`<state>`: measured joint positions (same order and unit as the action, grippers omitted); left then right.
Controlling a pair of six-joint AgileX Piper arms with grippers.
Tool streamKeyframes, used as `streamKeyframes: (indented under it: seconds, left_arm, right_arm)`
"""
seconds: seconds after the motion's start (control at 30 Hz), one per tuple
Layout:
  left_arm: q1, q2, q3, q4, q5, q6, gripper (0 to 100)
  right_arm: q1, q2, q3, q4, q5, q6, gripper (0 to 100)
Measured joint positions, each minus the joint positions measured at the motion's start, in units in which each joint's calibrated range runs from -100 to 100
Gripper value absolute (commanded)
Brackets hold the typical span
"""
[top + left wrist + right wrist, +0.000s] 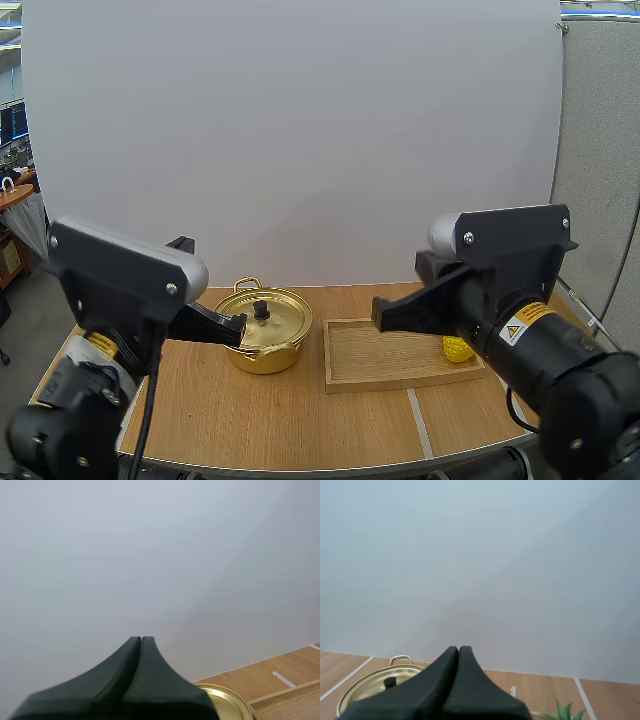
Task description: Open the pot, put the grape inside, and close it
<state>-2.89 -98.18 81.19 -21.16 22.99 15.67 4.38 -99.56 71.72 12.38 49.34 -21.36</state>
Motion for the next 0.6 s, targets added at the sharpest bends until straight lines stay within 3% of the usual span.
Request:
streamKeyframes:
  seconds: [0.13,0.3,0.6]
  left_arm:
    - [0.0,0.0,8.36,0.0,-12.12,-0.04,0]
    - [0.0,0.0,17.8,0.0,-25.98,-0.12,0]
    - [0.26,0.0,18.57,-0.11,-27.87,-3.38,0]
  right_arm:
    - [0.0,0.0,12.25,-2.27,-29.68,0.0,0]
    - [0.0,0.0,20.03,-5.4,-34.52,0.0,0]
    - [-0.09,0.0,27.35,-6.15,-36.29,0.0,0]
